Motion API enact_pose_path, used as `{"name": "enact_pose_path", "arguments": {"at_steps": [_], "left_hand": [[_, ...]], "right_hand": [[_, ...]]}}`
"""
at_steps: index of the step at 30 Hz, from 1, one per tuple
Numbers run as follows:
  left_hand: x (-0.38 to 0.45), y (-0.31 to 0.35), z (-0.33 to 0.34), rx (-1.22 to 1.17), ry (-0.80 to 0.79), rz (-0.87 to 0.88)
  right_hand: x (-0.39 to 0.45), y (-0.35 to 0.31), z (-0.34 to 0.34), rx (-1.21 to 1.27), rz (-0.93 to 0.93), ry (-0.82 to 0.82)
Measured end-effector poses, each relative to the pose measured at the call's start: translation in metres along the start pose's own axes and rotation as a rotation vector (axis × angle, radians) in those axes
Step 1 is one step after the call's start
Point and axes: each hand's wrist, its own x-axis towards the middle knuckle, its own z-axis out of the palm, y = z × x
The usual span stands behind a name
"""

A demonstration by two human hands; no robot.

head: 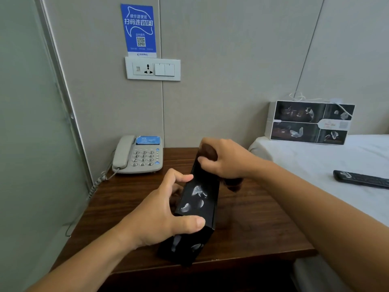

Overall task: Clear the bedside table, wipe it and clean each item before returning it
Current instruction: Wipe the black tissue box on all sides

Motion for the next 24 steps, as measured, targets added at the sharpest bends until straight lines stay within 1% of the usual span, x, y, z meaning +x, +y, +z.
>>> {"name": "enact_pose_path", "arguments": {"at_steps": [3, 5, 7, 11, 14, 17, 20, 22, 24], "left_hand": [[0.002, -0.001, 0.000, -0.015, 0.007, 0.007], [0.003, 0.000, 0.001, -0.016, -0.011, 0.009], [0.003, 0.002, 0.003, 0.007, -0.020, 0.008], [0.002, 0.006, 0.004, 0.042, -0.040, -0.003], [0.003, 0.008, 0.005, 0.064, -0.046, -0.009], [0.003, 0.008, 0.004, 0.062, -0.040, -0.013], [0.003, 0.008, 0.002, 0.057, -0.042, -0.022], [0.003, 0.007, 0.002, 0.055, -0.034, -0.021], [0.003, 0.005, 0.001, 0.044, -0.020, -0.011]], "right_hand": [[-0.043, -0.033, -0.013, 0.006, -0.182, -0.128], [-0.054, -0.036, -0.020, 0.053, -0.199, -0.201], [-0.049, -0.026, -0.020, 0.096, -0.156, -0.177], [-0.004, 0.015, -0.008, 0.009, 0.018, -0.036], [0.031, 0.042, -0.004, -0.036, 0.136, -0.017], [0.047, 0.048, -0.001, -0.048, 0.185, -0.018], [0.034, 0.030, 0.002, -0.102, 0.125, 0.014], [0.009, 0.007, 0.000, -0.045, 0.021, 0.021], [-0.021, -0.018, -0.008, 0.027, -0.118, -0.054]]}}
